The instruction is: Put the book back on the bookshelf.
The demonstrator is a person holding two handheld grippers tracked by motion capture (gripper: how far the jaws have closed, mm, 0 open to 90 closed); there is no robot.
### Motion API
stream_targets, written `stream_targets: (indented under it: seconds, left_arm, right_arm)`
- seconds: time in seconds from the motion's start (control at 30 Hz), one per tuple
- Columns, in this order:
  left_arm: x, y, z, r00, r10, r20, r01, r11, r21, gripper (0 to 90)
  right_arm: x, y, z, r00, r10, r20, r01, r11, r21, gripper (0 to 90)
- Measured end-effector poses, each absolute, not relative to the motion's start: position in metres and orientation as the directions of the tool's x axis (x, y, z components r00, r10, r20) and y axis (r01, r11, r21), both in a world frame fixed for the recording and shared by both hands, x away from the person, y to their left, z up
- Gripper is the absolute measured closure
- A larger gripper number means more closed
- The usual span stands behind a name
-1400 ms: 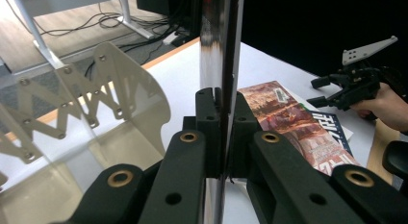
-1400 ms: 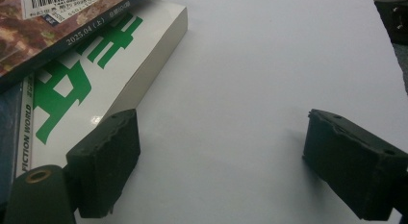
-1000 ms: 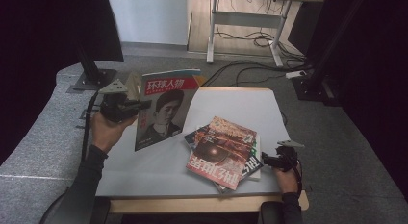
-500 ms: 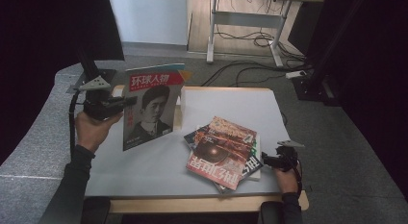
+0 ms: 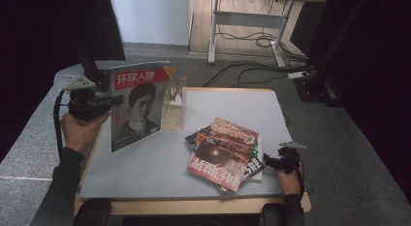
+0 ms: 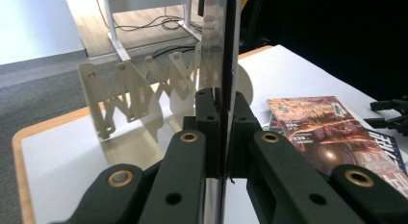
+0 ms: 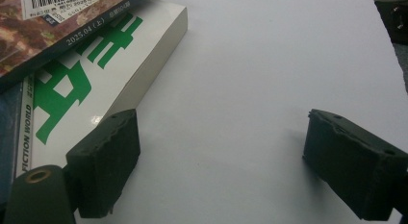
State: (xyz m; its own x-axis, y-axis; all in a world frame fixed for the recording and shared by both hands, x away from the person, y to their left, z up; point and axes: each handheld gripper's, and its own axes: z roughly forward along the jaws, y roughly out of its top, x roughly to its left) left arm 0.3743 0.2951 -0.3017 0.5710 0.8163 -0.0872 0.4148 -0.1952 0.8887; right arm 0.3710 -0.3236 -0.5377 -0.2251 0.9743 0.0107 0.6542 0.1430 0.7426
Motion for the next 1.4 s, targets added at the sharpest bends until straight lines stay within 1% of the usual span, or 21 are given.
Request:
stream_targets:
  seconds: [0.33, 0.7, 1.03, 1.4]
  left_arm:
    - [0.374, 0.31, -0.302, 0.524, 0.847, -0.09, 0.423, -0.167, 0.891, 87.0]
    - [0.383, 0.323, -0.306, 0.461, 0.882, -0.1, 0.436, -0.126, 0.891, 87.0]
    - [0.397, 0.324, -0.312, 0.421, 0.901, -0.104, 0.441, -0.104, 0.891, 87.0]
    - [0.419, 0.314, -0.322, 0.392, 0.914, -0.104, 0.422, -0.079, 0.903, 87.0]
  right_arm:
    - [0.371, -0.324, -0.538, -0.225, 0.974, 0.011, 0.654, 0.143, 0.743, 12.2]
    - [0.371, -0.324, -0.538, -0.225, 0.974, 0.011, 0.654, 0.143, 0.743, 12.2]
    - [0.371, -0.324, -0.538, -0.225, 0.974, 0.011, 0.654, 0.143, 0.743, 12.2]
    - [0.371, -0.324, -0.538, -0.225, 0.974, 0.012, 0.654, 0.142, 0.743, 12.2]
